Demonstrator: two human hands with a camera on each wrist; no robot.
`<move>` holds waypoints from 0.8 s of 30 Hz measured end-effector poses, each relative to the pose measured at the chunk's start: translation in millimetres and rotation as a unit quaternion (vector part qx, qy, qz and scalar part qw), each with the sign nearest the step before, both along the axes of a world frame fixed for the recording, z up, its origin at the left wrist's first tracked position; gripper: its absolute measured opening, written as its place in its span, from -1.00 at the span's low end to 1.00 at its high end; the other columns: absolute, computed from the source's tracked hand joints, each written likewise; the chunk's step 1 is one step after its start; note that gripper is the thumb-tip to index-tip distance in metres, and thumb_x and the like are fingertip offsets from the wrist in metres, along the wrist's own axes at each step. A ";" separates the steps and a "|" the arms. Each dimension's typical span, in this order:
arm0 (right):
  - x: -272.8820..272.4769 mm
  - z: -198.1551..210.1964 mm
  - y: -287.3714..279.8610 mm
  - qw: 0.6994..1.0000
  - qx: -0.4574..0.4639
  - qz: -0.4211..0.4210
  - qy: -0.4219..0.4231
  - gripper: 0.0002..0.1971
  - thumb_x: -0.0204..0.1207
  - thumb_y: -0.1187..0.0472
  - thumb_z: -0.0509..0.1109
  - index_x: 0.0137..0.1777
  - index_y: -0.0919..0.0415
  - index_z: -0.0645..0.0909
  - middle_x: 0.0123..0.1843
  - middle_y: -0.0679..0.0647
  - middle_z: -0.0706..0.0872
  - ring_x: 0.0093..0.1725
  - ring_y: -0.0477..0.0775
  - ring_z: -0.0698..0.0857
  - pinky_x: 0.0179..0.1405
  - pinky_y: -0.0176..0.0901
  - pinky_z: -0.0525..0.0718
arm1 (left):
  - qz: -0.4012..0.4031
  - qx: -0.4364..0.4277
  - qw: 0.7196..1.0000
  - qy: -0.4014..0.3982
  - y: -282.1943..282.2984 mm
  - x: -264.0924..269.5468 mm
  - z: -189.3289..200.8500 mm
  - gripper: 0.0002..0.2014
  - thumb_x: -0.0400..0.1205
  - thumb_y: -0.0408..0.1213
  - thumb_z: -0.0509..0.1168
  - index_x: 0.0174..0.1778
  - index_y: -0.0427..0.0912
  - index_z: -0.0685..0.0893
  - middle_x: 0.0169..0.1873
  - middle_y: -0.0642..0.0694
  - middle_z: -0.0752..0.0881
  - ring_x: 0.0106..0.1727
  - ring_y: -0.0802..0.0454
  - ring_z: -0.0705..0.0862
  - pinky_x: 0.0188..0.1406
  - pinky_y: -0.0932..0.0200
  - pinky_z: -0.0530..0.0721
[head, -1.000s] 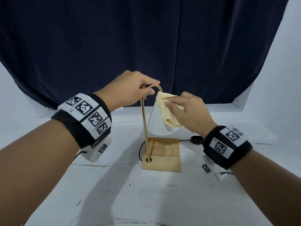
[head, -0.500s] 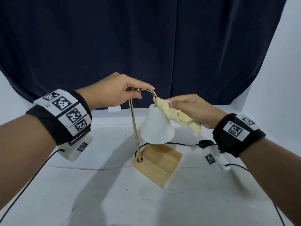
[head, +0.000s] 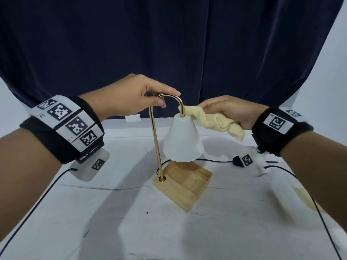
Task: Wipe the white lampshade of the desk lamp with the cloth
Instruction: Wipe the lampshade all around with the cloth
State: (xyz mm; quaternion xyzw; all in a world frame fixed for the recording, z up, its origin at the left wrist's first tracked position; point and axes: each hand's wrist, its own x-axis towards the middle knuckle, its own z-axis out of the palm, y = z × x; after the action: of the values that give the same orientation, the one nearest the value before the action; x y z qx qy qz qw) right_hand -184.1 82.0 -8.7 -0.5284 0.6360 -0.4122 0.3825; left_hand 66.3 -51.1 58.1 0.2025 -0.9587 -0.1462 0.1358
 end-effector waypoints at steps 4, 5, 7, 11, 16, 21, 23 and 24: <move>-0.3 -2.9 -4.2 0.999 -0.019 0.017 -0.022 -0.74 0.74 0.27 0.35 0.30 0.12 0.81 0.18 0.00 0.88 0.11 -0.07 0.83 0.08 -0.26 0.75 | 0.000 0.001 1.000 -0.002 -0.6 -1.7 0.8 -0.57 0.78 -0.16 0.40 0.43 0.53 0.67 -0.07 0.42 0.86 0.15 0.31 0.80 0.17 0.20 0.73; 2.4 -1.5 -8.3 0.999 -0.024 0.027 -0.020 -0.74 0.74 0.26 0.35 0.31 0.11 0.81 0.23 0.03 0.87 0.19 -0.04 0.82 0.19 -0.22 0.75 | -0.001 0.002 1.000 -0.001 -0.6 -2.0 1.6 -0.57 0.78 -0.17 0.40 0.43 0.51 0.67 -0.07 0.42 0.86 0.15 0.48 0.75 0.13 0.34 0.66; 7.2 4.1 -17.9 0.999 -0.015 0.037 0.001 -0.74 0.75 0.27 0.33 0.30 0.14 0.80 0.24 0.04 0.87 0.20 -0.03 0.82 0.21 -0.19 0.73 | 0.002 0.006 1.000 -0.002 -0.2 -2.5 2.2 -0.57 0.77 -0.17 0.41 0.43 0.50 0.67 -0.05 0.41 0.86 0.14 0.53 0.73 0.12 0.39 0.61; 10.2 17.9 -32.8 0.997 0.025 0.063 0.039 -0.74 0.74 0.30 0.32 0.24 0.13 0.83 0.17 0.03 0.87 0.12 -0.07 0.80 0.20 -0.17 0.70 | 0.012 -0.003 1.000 -0.004 1.3 -0.8 -0.7 -0.58 0.77 -0.14 0.41 0.42 0.53 0.67 -0.03 0.40 0.87 0.15 0.02 0.84 0.27 -0.11 0.79; -3.8 16.0 -22.5 0.995 0.037 0.081 0.051 -0.75 0.75 0.25 0.32 0.26 0.08 0.81 0.11 -0.08 0.87 0.07 -0.16 0.79 0.12 -0.23 0.64 | 0.014 -0.012 1.000 0.007 -1.0 1.3 -4.1 -0.59 0.80 -0.12 0.37 0.49 0.48 0.65 0.02 0.32 0.88 -0.18 0.24 0.79 -0.15 0.38 0.72; -7.4 10.5 -18.7 0.995 0.005 0.077 0.061 -0.76 0.75 0.22 0.35 0.21 0.03 0.84 0.10 -0.08 0.89 0.07 -0.15 0.80 0.14 -0.22 0.64 | 0.017 -0.026 0.999 0.022 3.1 -2.9 -4.8 -0.63 0.83 -0.15 0.31 0.54 0.29 0.68 0.06 0.19 0.88 -0.57 0.36 0.54 -0.48 0.53 0.48; 0.5 12.6 -26.1 0.993 -0.008 0.070 0.097 -0.78 0.73 0.17 0.38 0.18 -0.04 0.86 0.15 -0.05 0.89 0.15 -0.08 0.80 0.25 -0.15 0.67 | 0.018 -0.029 0.999 0.025 3.8 -3.4 -5.3 -0.64 0.83 -0.15 0.31 0.52 0.29 0.69 0.06 0.19 0.89 -0.59 0.31 0.52 -0.49 0.51 0.48; 4.5 14.1 -30.1 0.992 -0.008 0.069 0.108 -0.78 0.73 0.16 0.38 0.16 -0.05 0.87 0.16 -0.04 0.89 0.17 -0.06 0.80 0.30 -0.12 0.68 | 0.019 -0.031 0.999 0.027 4.1 -3.3 -5.9 -0.64 0.83 -0.15 0.31 0.52 0.29 0.69 0.06 0.19 0.89 -0.60 0.29 0.50 -0.49 0.50 0.48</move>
State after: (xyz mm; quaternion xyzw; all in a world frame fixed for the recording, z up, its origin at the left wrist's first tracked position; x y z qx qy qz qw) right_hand -179.6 51.9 5.3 -0.6157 0.6323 -0.3305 0.3345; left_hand 63.0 -46.9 52.2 0.2121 -0.9549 -0.1193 0.1701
